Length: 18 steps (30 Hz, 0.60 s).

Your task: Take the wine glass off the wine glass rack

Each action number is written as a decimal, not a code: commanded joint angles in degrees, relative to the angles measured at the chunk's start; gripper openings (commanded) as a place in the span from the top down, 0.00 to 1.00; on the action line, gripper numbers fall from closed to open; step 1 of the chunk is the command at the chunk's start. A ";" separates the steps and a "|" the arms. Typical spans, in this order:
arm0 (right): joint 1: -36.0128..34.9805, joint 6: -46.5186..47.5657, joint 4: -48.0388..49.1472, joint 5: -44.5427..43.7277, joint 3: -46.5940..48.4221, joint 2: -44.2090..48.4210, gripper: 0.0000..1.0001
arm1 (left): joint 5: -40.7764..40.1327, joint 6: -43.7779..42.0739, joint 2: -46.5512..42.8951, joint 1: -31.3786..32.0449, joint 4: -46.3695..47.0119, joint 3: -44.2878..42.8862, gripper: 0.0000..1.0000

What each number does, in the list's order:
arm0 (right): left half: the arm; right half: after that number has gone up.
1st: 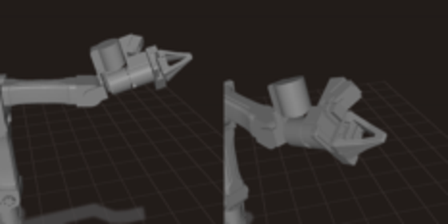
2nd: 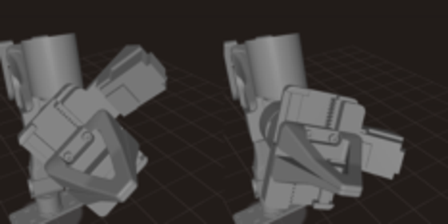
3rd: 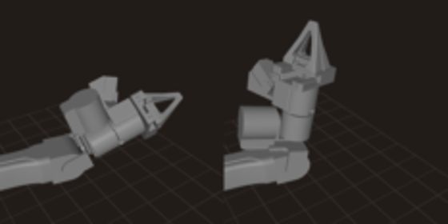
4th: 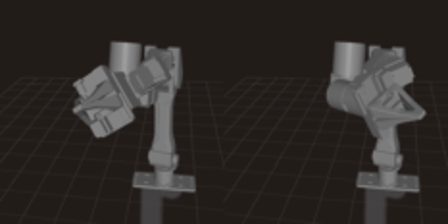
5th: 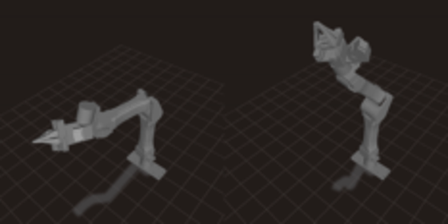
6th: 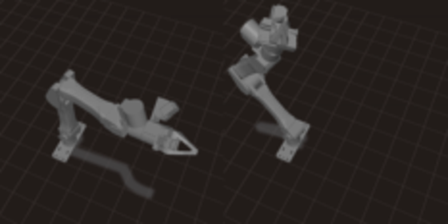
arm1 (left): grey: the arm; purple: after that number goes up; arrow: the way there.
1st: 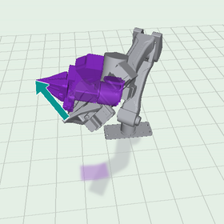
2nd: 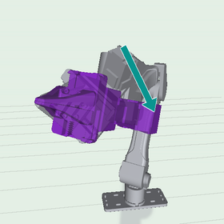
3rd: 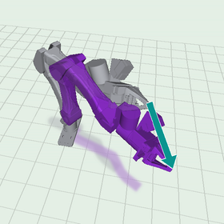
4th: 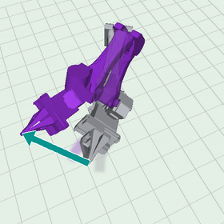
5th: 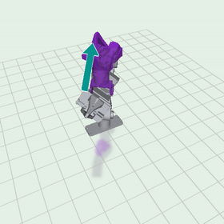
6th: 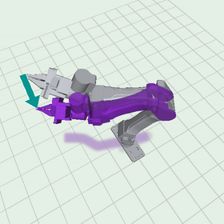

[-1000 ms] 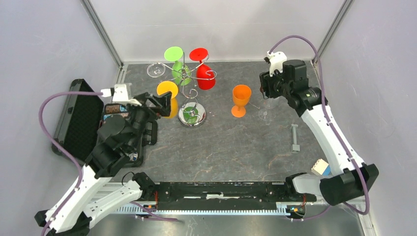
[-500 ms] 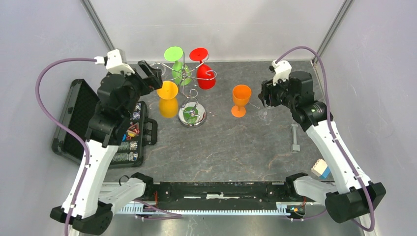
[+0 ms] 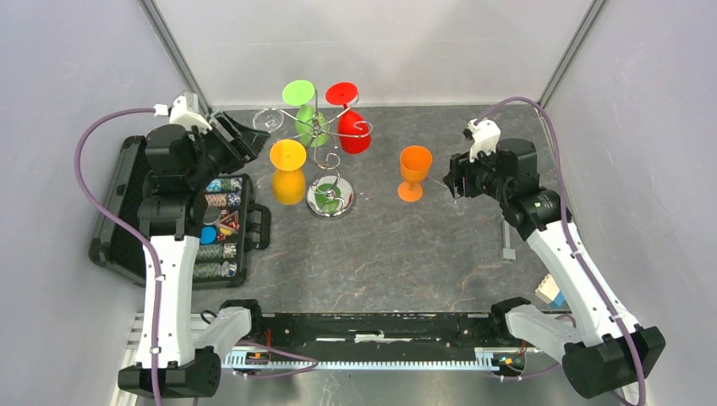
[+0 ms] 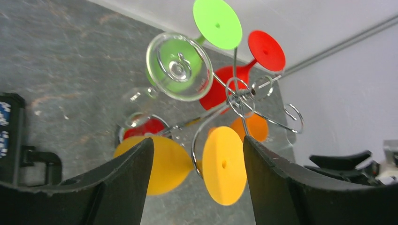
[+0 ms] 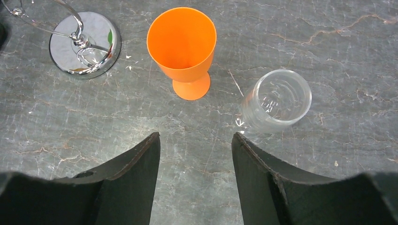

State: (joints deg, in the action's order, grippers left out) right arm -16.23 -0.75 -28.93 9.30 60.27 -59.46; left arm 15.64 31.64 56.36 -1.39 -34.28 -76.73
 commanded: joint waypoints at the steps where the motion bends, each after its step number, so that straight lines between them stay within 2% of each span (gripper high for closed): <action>1: 0.19 -0.01 2.94 -0.79 -0.88 1.84 0.38 | 10.64 4.84 -1.80 -1.66 0.42 1.63 0.27; 6: 0.14 -0.63 4.58 -2.79 -2.81 4.42 0.38 | 9.15 5.35 -4.25 -1.68 0.21 3.33 0.28; 12: 0.14 -1.18 5.46 -3.87 -4.22 6.02 0.42 | 10.21 5.68 -4.22 -1.64 -2.60 3.85 0.46; 18: 0.13 -1.18 5.89 -4.55 -5.20 7.32 0.45 | 11.39 8.43 -4.17 -1.69 -1.13 5.60 0.53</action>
State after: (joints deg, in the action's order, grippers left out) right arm -16.23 -1.48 -25.76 5.96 55.99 -53.65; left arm 24.25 36.36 52.49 -2.79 -36.29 -72.27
